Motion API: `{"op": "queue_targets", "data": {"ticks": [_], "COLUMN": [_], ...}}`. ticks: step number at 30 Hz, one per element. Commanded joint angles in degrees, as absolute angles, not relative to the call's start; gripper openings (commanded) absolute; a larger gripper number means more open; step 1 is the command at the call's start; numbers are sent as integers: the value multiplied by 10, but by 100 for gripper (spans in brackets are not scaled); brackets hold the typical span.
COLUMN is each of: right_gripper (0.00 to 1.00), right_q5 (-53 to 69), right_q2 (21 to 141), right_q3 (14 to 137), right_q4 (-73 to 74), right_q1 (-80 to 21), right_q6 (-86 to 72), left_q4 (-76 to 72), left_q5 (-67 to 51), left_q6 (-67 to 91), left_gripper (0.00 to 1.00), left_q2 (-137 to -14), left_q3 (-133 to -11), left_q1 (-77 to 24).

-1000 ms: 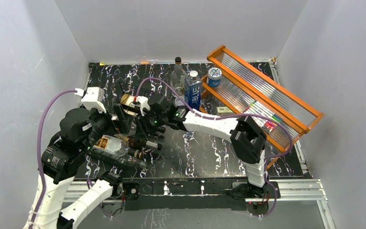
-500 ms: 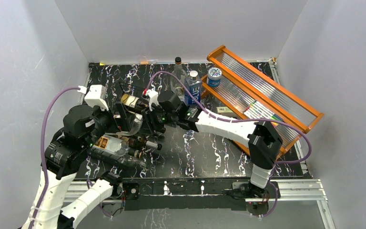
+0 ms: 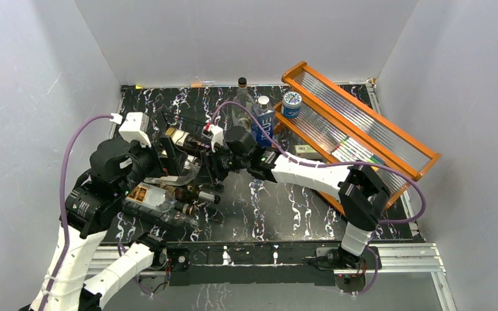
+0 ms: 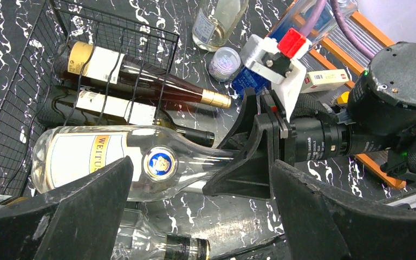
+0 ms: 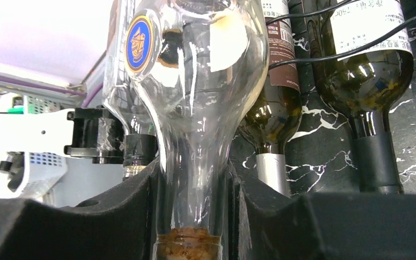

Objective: Take the wine bottle off the wine rack

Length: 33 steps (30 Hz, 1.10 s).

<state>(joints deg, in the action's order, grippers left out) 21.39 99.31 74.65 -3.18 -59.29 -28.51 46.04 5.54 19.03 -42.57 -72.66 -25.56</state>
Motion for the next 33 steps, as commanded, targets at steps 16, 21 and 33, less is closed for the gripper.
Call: {"op": "queue_targets", "data": {"ticks": [16, 21, 33], "right_gripper": [5, 0, 0], "right_q5": [404, 427, 390], "right_q2": [1046, 1040, 975], "right_q3": [745, 736, 669], "right_q4": [-174, -234, -388], "right_q1": [-572, -568, -568], "right_q6": [-410, -469, -588], "left_q4": [445, 444, 439], "left_q5": [37, 33, 25], "left_q6": [188, 189, 195], "left_gripper": [98, 98, 98], "left_q2": [-425, -428, -435], "left_q3": [-709, -711, -714], "left_q1": [-253, -253, -253]}}
